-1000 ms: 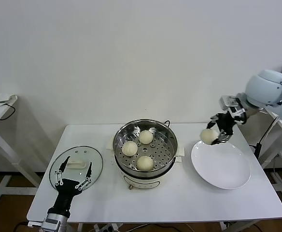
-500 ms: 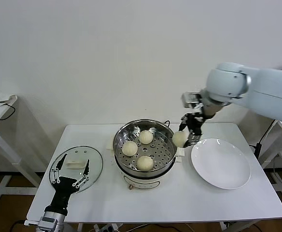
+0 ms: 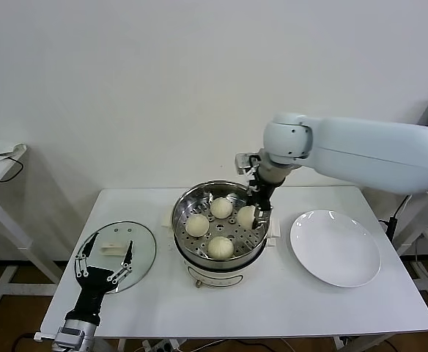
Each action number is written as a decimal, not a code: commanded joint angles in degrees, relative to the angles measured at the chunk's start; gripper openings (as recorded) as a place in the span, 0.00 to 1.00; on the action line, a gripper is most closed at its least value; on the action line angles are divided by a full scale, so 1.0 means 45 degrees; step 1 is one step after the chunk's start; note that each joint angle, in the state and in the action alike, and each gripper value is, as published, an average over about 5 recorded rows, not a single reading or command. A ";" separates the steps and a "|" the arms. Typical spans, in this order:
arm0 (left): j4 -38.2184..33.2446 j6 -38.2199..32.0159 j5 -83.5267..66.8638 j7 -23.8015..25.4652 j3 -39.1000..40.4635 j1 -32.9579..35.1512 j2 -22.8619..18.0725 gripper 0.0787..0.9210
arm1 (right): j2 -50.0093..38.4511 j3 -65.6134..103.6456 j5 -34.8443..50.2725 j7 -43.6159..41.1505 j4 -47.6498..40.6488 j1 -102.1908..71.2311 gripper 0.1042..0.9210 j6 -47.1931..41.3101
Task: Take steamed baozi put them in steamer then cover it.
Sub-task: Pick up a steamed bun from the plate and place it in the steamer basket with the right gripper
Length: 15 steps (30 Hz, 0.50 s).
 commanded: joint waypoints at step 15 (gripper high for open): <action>0.0334 0.0025 -0.0092 0.0034 -0.0046 -0.0209 0.0032 0.88 | 0.1198 0.0745 -0.1449 -0.0160 -0.2094 -0.2124 0.68 -0.0070</action>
